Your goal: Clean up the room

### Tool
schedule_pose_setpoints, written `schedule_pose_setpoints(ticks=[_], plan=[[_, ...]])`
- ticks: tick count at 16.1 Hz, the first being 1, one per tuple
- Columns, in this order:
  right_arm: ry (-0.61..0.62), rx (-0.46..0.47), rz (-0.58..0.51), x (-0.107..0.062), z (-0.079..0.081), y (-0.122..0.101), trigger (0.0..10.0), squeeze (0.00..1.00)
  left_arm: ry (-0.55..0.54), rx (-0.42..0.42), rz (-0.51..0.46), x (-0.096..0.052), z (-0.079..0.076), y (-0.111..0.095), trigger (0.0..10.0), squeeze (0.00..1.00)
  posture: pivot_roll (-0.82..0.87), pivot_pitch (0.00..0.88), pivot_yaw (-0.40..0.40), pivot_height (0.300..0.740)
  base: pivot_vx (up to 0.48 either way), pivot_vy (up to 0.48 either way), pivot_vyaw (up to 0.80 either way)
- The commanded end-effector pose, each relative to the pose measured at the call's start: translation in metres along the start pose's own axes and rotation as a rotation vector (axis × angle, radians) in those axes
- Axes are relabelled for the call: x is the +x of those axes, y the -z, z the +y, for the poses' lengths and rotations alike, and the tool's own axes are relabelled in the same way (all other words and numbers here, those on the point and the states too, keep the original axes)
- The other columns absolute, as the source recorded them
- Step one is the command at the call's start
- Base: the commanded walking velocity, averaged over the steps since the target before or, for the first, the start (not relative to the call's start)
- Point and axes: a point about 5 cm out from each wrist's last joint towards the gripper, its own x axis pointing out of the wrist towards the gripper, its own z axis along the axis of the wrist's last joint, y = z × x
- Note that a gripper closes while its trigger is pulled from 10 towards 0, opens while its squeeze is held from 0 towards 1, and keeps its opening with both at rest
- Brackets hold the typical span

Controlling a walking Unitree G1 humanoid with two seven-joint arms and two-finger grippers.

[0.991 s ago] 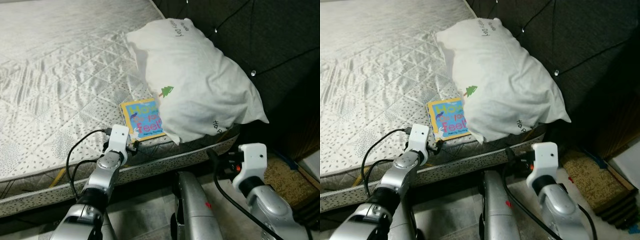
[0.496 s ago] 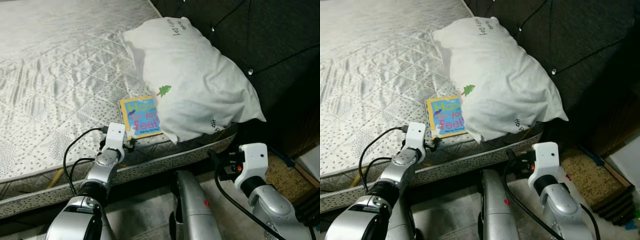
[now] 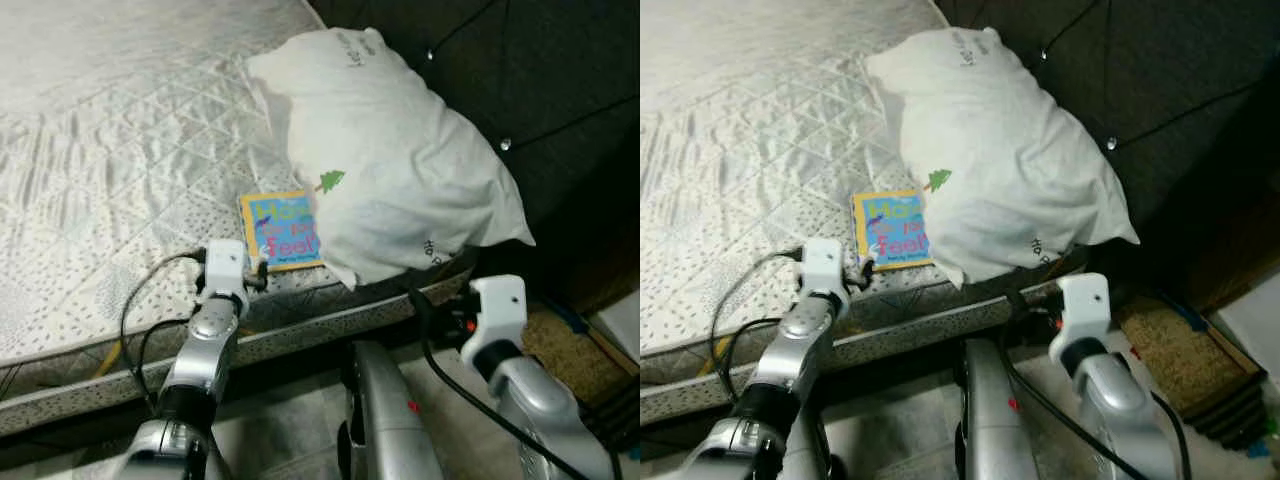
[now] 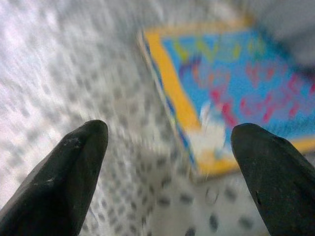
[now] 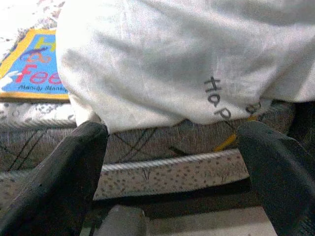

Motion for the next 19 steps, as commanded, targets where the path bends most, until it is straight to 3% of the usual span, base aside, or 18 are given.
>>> schedule_pose_setpoints(ticks=[1, 5, 6, 9, 13, 15, 19], plan=[[-0.003, -0.002, 0.005, 0.001, 0.000, 0.002, 10.0, 0.00, -0.011, 0.005, -0.016, -0.003, 0.000, -0.005, 10.0, 0.00, -0.09, 0.059, -0.075, 0.526, 0.000, 0.000, 0.00], [-0.034, -0.001, -0.016, 0.017, 0.006, 0.002, 10.0, 0.00, -0.111, -0.009, -0.135, -0.036, 0.012, -0.024, 10.0, 0.00, -0.02, 0.034, -0.087, 0.526, 0.000, 0.000, 0.00], [-0.031, -0.004, -0.038, 0.024, 0.008, -0.002, 10.0, 0.00, -0.163, 0.015, -0.199, -0.056, 0.024, -0.027, 10.0, 0.00, 0.00, 0.027, -0.091, 0.526, 0.000, 0.000, 0.00], [-0.011, 0.018, -0.106, 0.039, 0.010, -0.015, 10.0, 0.00, -0.269, 0.043, -0.196, -0.093, 0.045, -0.016, 10.0, 0.00, 0.05, 0.009, -0.101, 0.526, 0.000, 0.000, 0.00], [0.039, 0.116, -0.134, 0.053, 0.011, -0.023, 10.0, 0.00, -0.309, 0.059, -0.146, -0.113, 0.051, -0.010, 10.0, 0.00, 0.07, 0.011, -0.086, 0.552, 0.000, 0.000, -0.32], [0.040, 0.151, -0.150, 0.060, 0.019, -0.026, 10.0, 0.00, -0.286, 0.056, -0.098, -0.113, 0.048, 0.000, 10.0, 0.00, 0.07, 0.000, -0.077, 0.581, 0.000, 0.000, -0.41], [0.053, 0.180, -0.152, 0.063, 0.024, -0.020, 10.0, 0.00, -0.244, 0.070, -0.091, -0.106, 0.044, 0.003, 10.0, 0.00, 0.07, 0.000, -0.047, 0.624, 0.000, 0.000, -0.42]])
